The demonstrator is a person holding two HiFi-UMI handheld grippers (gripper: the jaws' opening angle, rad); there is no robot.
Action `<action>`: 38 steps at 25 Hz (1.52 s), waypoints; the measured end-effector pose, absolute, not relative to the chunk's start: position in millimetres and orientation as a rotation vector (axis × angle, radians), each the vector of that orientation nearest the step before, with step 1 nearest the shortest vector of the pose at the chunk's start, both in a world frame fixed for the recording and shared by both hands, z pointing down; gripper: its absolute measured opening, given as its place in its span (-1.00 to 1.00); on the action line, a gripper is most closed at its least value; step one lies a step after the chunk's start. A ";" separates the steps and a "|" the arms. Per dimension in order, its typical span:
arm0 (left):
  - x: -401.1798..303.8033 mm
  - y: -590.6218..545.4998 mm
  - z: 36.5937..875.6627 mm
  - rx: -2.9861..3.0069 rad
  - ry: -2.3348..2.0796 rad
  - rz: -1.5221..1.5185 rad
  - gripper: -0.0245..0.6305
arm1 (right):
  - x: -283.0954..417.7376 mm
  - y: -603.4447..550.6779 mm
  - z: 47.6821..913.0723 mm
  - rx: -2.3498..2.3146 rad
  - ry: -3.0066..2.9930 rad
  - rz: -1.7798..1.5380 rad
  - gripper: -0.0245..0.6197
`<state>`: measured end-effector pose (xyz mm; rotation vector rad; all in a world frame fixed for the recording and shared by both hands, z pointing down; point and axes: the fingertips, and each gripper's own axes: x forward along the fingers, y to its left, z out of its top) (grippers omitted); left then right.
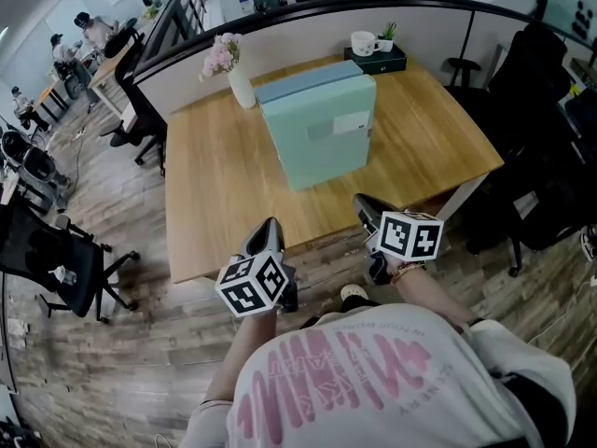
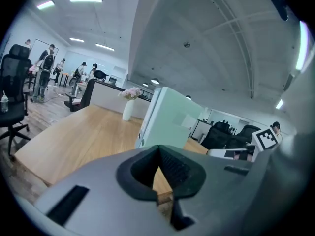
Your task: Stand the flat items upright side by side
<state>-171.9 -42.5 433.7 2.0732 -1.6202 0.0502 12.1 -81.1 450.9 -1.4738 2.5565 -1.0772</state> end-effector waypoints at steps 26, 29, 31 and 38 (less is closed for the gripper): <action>-182.7 30.2 459.8 2.075 -1.637 0.071 -0.92 | -4.6 -8.1 469.7 -1.554 2.695 -0.969 -0.94; -180.3 30.7 461.1 2.075 -1.632 0.077 -0.92 | -1.1 -6.6 471.2 -1.565 2.691 -0.973 -0.94; -179.2 30.6 460.9 2.076 -1.628 0.076 -0.92 | -0.4 -5.8 471.7 -1.567 2.692 -0.975 -0.94; -181.0 30.0 459.5 2.077 -1.626 0.067 -0.92 | 1.0 -5.3 472.3 -1.581 2.698 -0.972 -0.94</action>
